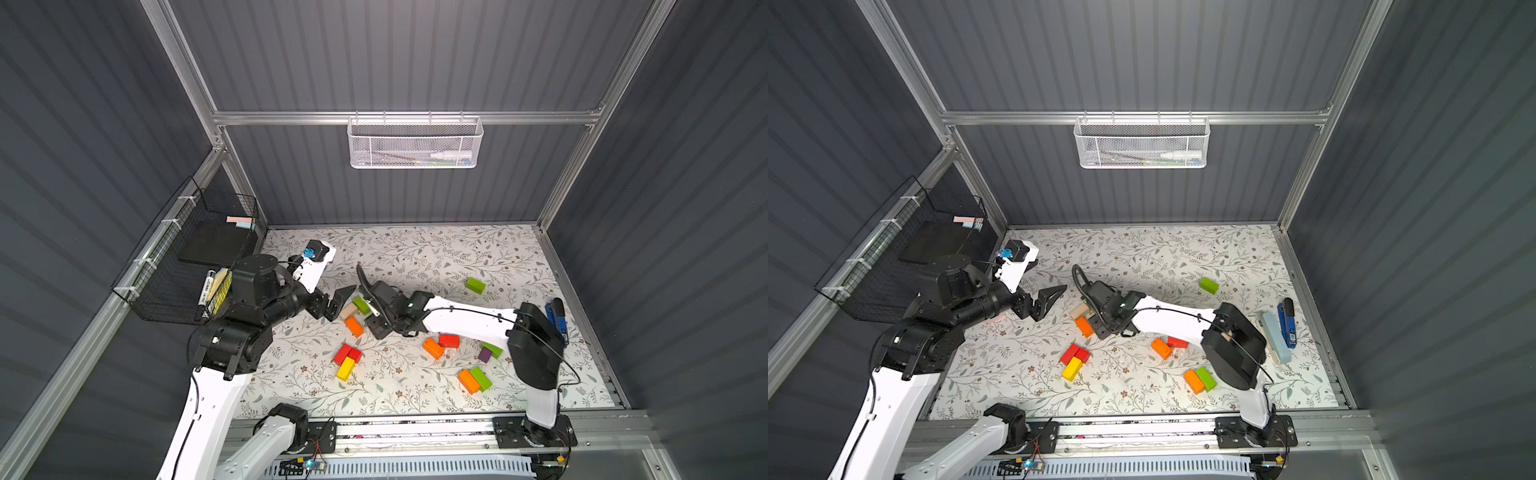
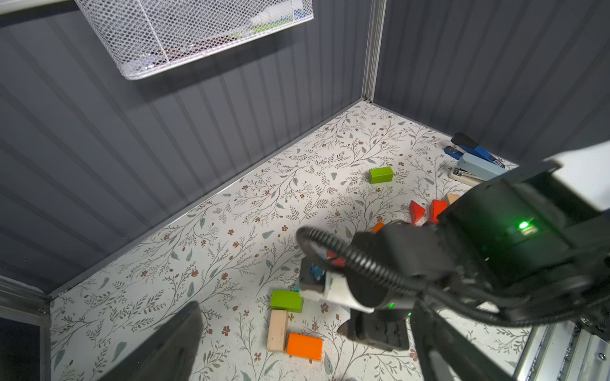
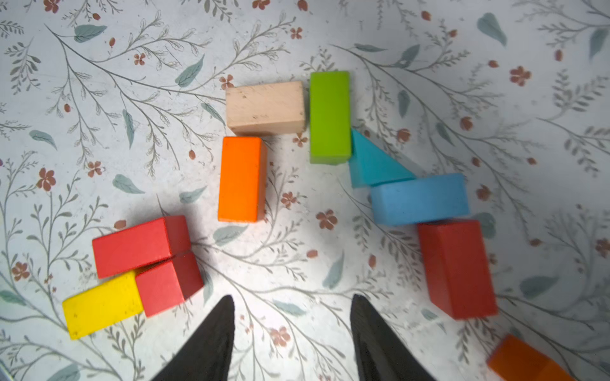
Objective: Assemble a heart with building blocks
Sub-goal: Assemble the building block at the center of the board, then pick up the building block from the center of the board.
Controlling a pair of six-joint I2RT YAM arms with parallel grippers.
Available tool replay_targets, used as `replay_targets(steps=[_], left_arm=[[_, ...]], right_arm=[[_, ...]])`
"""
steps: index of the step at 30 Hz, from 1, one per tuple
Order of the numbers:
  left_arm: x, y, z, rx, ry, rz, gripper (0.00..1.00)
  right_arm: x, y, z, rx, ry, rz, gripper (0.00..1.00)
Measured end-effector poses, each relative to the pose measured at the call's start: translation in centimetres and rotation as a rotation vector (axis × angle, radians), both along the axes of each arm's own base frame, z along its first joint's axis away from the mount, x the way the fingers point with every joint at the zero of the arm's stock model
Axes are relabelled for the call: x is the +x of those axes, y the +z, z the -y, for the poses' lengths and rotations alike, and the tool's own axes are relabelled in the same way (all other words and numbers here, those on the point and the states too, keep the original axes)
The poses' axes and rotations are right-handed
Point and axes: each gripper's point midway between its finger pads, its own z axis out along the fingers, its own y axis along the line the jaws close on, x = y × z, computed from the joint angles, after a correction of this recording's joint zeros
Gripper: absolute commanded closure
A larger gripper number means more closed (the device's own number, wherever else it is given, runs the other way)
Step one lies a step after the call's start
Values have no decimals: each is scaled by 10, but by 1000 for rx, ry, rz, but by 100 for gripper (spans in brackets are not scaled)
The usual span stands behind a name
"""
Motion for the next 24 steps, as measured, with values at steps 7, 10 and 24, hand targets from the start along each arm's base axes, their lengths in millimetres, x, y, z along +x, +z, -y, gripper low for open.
replay_targets(steps=[7,10,24], left_arm=[[12,-31,6,-28,7,-119,1],[14,-38,11,-48,-11,-150,1],[18,-41,24,-117,-53,-184,1]], right_arm=[[2,-8,79,-52,-66,-44,37],[3,-17,110,-82,-106,-70,35],[39,-59,174,-219,-244,-159,22]])
